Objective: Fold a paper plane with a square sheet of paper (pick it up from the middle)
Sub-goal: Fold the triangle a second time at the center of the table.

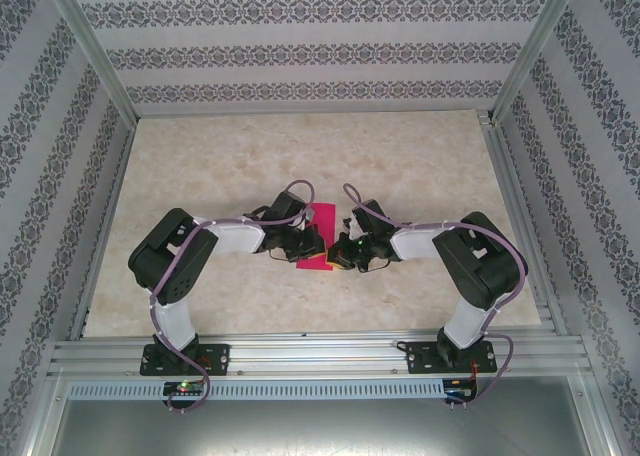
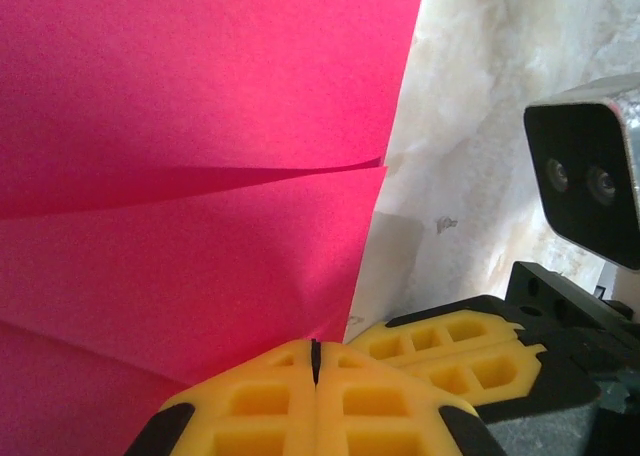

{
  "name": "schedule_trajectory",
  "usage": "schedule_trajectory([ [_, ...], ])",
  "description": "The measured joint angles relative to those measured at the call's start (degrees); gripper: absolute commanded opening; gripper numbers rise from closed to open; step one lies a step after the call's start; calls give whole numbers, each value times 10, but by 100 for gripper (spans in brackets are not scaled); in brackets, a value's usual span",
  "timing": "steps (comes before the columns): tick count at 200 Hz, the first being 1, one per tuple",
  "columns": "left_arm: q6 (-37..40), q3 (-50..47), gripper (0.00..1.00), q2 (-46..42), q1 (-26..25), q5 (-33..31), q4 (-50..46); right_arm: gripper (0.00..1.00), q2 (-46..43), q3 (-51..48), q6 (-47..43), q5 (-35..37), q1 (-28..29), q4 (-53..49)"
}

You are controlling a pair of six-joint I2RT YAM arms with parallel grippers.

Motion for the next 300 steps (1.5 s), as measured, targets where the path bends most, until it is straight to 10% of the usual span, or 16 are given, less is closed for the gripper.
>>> schedule_trajectory([
  [300, 30, -37, 5, 5, 58, -8, 69, 0, 15, 22, -30, 1, 0, -17],
])
